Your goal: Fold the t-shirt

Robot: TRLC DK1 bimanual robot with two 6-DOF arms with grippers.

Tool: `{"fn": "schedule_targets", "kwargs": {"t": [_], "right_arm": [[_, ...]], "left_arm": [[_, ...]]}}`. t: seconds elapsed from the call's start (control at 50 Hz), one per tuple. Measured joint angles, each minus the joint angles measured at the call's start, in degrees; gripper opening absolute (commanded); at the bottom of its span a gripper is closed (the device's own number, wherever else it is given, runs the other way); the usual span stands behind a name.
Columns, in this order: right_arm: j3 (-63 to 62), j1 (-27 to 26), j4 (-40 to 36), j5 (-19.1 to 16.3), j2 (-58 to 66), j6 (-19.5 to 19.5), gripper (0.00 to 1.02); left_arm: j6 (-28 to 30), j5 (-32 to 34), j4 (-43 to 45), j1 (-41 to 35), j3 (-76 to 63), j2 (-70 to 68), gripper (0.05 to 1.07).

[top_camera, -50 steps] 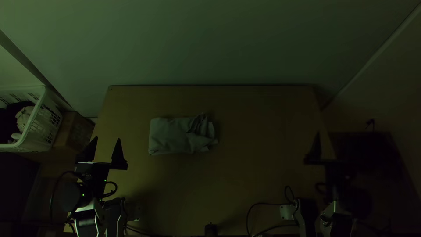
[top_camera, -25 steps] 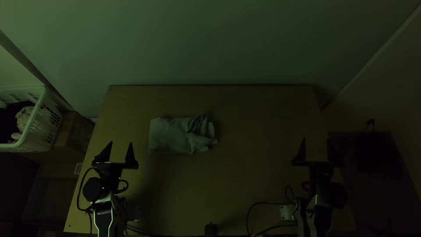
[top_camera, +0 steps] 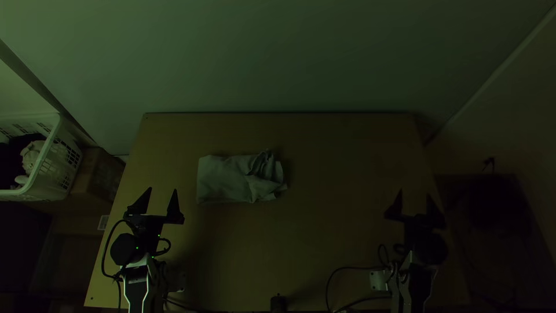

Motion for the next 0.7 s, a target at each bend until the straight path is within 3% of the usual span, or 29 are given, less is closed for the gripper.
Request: {"fn": "schedule_targets", "kwargs": {"t": [0.7], "right_arm": [[0.0, 0.0, 0.0, 0.0, 0.0, 0.6, 0.98]], "left_arm": [[0.0, 0.0, 0.0, 0.0, 0.0, 0.0, 1.03]]}}
